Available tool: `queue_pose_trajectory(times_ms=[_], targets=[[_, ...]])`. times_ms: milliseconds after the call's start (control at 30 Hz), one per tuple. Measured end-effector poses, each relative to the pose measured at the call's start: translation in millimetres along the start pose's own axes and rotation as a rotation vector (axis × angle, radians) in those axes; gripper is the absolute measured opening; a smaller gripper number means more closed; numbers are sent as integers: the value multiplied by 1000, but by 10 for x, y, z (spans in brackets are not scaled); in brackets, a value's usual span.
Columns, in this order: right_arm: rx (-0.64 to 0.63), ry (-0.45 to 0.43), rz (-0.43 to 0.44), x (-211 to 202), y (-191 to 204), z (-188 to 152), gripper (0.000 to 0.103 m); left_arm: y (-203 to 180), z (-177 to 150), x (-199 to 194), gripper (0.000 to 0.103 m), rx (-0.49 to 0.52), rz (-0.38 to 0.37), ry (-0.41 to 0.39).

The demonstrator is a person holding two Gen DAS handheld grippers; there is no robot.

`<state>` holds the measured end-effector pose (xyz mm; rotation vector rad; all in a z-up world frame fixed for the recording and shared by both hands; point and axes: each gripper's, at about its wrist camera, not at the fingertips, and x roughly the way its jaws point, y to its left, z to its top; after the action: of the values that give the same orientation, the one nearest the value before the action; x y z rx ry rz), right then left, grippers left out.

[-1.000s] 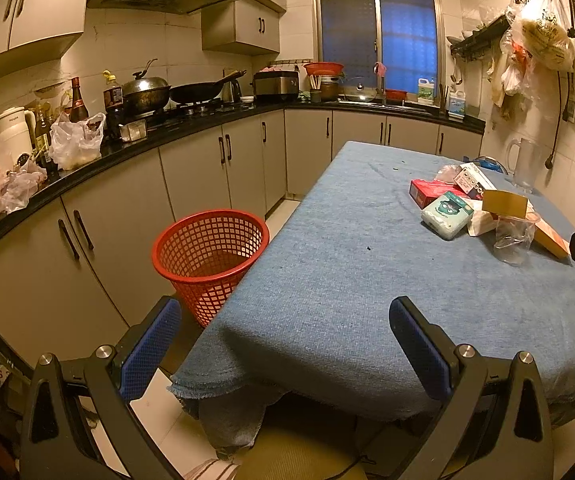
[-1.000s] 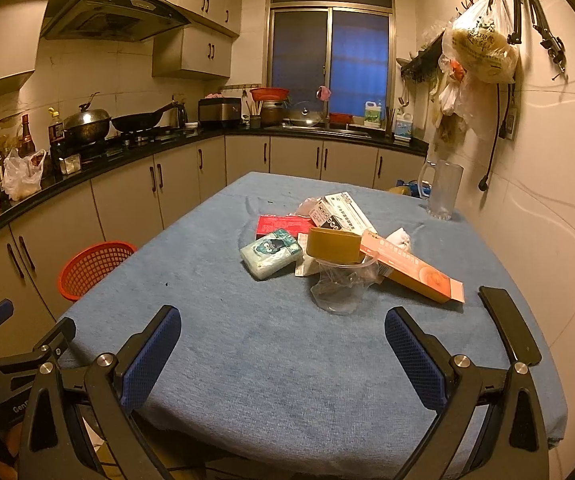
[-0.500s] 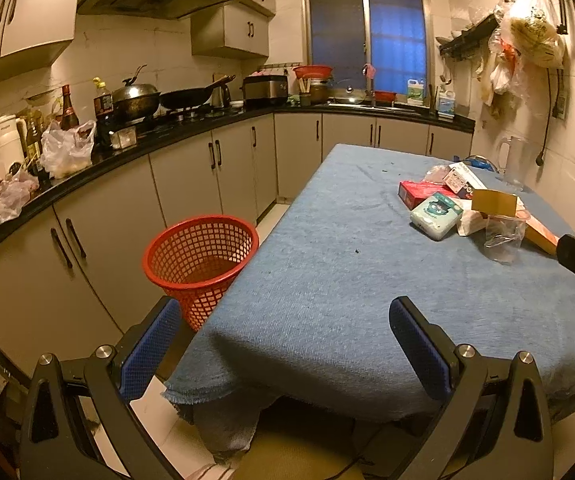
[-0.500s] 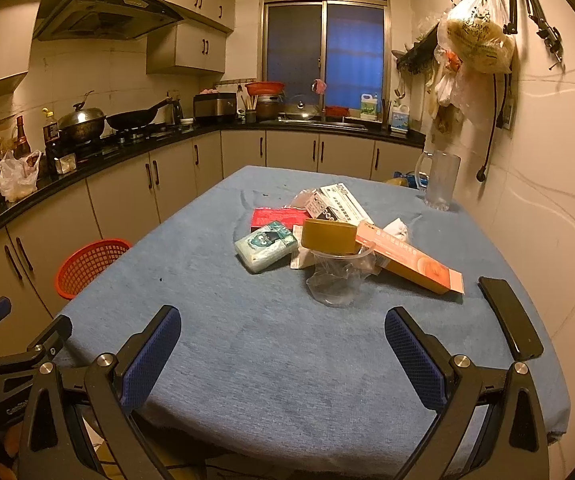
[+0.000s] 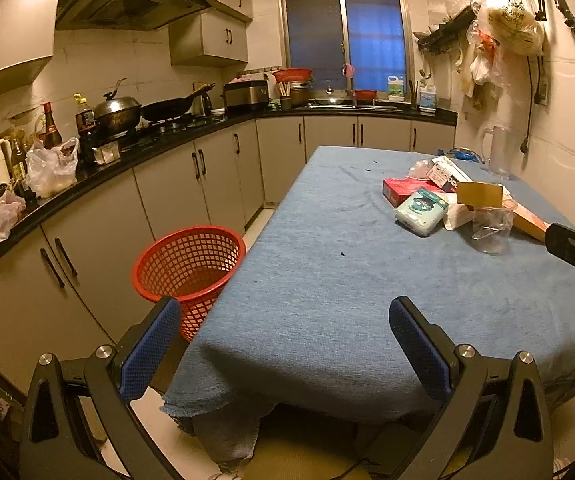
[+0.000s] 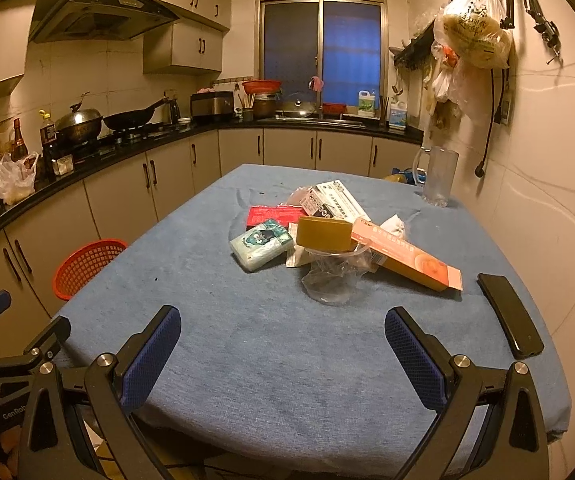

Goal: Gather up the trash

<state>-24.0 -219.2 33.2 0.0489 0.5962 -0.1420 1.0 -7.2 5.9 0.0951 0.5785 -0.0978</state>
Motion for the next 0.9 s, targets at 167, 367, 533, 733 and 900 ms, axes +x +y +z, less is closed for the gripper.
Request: queue_pose_trajectory(times_ms=[167,367,533,733,900], targets=[[-10,6,1,16,11,-11,103,7,9,9,103,6,4,13],[-13,11,4,33,19,-22,103,17,4,25,103,5,4,8],[-17,11,9,40,29,-34,103,32,-9,43,103,-10,8,26],[-14,20,11,61,39,-56,103,43,-14,59,103,-10,10,27],[-11,28,13,107,33,-70,103,48,-15,95,103,-11,10,34]])
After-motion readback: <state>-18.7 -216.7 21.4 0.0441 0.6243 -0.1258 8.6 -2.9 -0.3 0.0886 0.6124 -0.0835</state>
